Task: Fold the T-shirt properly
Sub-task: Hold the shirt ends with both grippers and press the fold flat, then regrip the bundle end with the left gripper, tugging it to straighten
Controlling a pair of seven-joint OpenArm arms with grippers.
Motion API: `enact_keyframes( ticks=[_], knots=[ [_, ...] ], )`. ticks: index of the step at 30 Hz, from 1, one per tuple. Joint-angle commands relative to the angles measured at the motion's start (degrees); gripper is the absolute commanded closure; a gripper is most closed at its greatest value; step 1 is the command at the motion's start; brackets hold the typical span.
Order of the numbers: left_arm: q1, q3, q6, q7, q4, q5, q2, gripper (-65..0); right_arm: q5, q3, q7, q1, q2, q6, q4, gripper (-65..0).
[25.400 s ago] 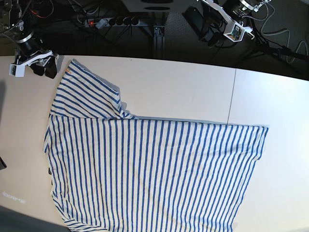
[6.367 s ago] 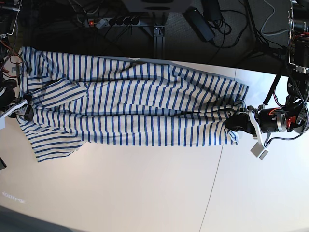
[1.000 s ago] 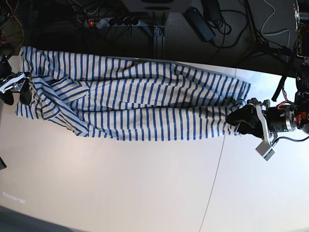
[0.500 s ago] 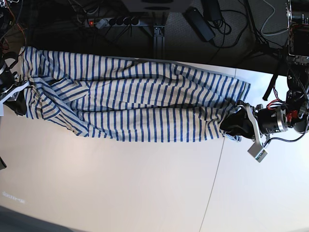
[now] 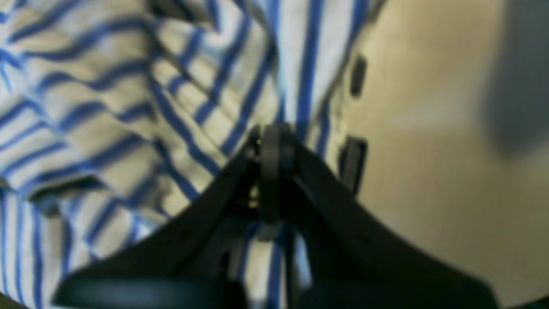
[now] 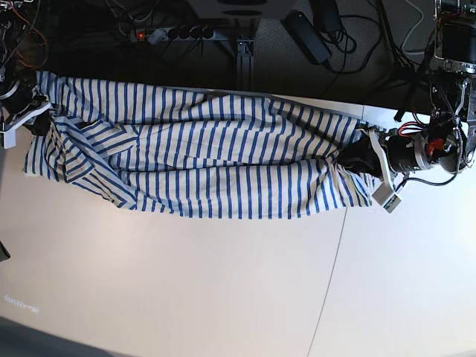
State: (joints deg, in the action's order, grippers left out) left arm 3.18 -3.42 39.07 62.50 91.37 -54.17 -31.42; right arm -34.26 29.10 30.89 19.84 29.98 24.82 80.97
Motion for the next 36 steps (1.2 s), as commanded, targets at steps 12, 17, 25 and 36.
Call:
enact_keyframes(
  ticks=[12, 17, 25, 36],
  knots=[
    [-1.25, 0.44, 0.93, -10.03, -8.50, 5.95, 0.44, -12.9, 1.18, 0.31, -1.55, -8.85, 1.27, 3.91, -8.07, 0.0],
    [-4.79, 0.44, 0.93, -11.96, -13.25, 9.81, 2.82, -12.9, 4.11, -1.31, -2.91, -14.10, 1.31, 3.91, -11.80, 0.0],
    [-10.84, 0.46, 0.93, -12.09, -18.34, 10.38, 3.45, -15.4, 8.46, -7.63, -5.07, -18.99, 1.31, 3.89, -15.67, 0.0],
    [-10.95, 3.65, 0.93, -6.73, -11.91, -1.79, -1.79, -34.8, 9.57, -8.15, -5.22, -19.15, 1.29, 3.89, -15.69, 0.0]
  ],
)
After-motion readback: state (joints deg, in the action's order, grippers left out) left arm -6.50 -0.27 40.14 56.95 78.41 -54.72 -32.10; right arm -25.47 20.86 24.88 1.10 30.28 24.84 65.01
